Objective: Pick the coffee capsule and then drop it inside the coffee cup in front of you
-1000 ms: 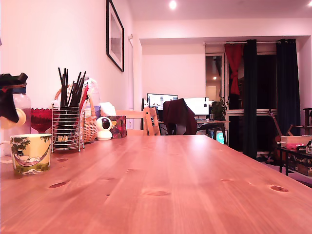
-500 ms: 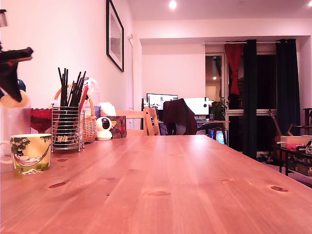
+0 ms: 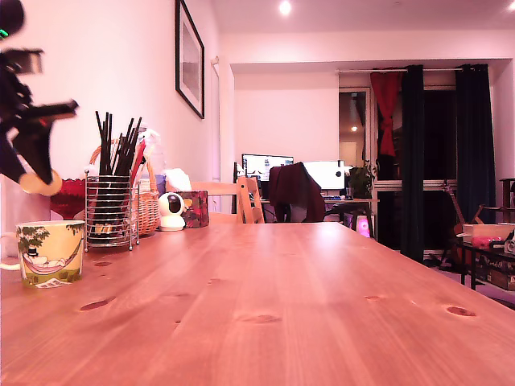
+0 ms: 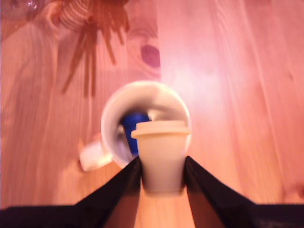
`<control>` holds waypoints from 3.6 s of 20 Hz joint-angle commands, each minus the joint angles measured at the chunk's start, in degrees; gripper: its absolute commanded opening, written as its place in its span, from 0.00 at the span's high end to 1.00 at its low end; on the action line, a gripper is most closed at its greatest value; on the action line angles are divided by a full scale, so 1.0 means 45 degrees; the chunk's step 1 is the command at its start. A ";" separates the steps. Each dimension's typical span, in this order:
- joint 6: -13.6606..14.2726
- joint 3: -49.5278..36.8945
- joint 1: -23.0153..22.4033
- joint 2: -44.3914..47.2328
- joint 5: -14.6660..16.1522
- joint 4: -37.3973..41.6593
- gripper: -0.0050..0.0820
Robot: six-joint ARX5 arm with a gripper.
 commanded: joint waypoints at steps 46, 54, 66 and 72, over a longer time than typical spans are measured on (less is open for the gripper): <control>0.0811 0.3084 -0.0063 0.1632 0.0291 -0.2419 0.96; 0.0850 0.2093 -0.0364 -0.1384 0.0772 -0.2059 0.96; 0.0602 -0.4240 -0.0316 -0.7529 0.1860 0.2045 0.96; 0.0563 -0.7014 -0.0121 -0.9598 0.1855 0.4080 0.96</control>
